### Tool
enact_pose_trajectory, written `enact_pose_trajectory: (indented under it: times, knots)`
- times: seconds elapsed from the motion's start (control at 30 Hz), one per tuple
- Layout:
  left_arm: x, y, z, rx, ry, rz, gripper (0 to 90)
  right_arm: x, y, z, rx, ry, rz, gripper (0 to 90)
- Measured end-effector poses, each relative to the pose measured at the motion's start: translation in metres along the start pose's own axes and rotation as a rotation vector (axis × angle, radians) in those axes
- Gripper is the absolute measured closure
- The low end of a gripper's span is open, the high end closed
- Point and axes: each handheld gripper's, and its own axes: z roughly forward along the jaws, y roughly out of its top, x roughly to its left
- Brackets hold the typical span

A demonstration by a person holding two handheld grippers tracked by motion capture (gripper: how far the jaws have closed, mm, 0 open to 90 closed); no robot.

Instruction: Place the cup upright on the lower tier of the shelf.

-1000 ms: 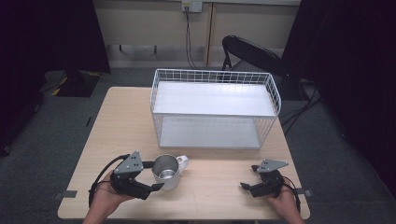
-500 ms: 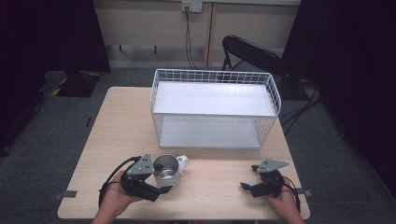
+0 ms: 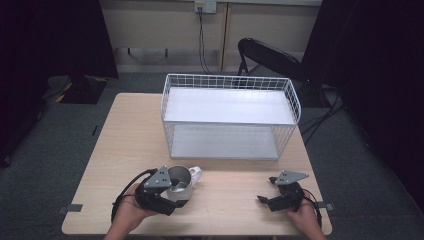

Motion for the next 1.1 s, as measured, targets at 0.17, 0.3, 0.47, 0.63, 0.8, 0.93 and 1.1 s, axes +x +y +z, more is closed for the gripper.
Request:
enact_pose_trajectory:
  times: [0.17,0.3,0.47,0.63,0.8,0.93,1.1]
  knots:
    - [0.002,-0.003,0.003,0.013,0.013,0.008,35.3,0.000,0.000,0.000,0.000,0.000,0.000,13.0]
    - [0.003,-0.002,0.003,0.019,0.026,0.010,41.9,0.000,0.000,0.000,0.000,0.000,0.000,13.0]
    - [0.002,-0.001,0.008,0.043,0.060,0.037,50.1,0.000,0.000,0.000,-0.001,0.001,0.000,13.0]
    - [0.003,0.001,0.012,0.063,0.073,0.051,58.7,0.000,0.000,0.000,0.000,0.001,0.000,13.0]
    - [0.003,0.001,0.015,0.065,0.066,0.056,65.0,0.000,0.000,0.000,0.000,0.002,-0.001,13.0]
    - [0.002,0.002,0.017,0.055,0.060,0.073,76.1,0.000,0.000,0.000,0.000,0.003,-0.002,13.0]
    - [0.002,0.004,0.018,0.056,0.070,0.092,78.9,0.000,-0.001,-0.001,-0.001,0.004,-0.003,13.0]
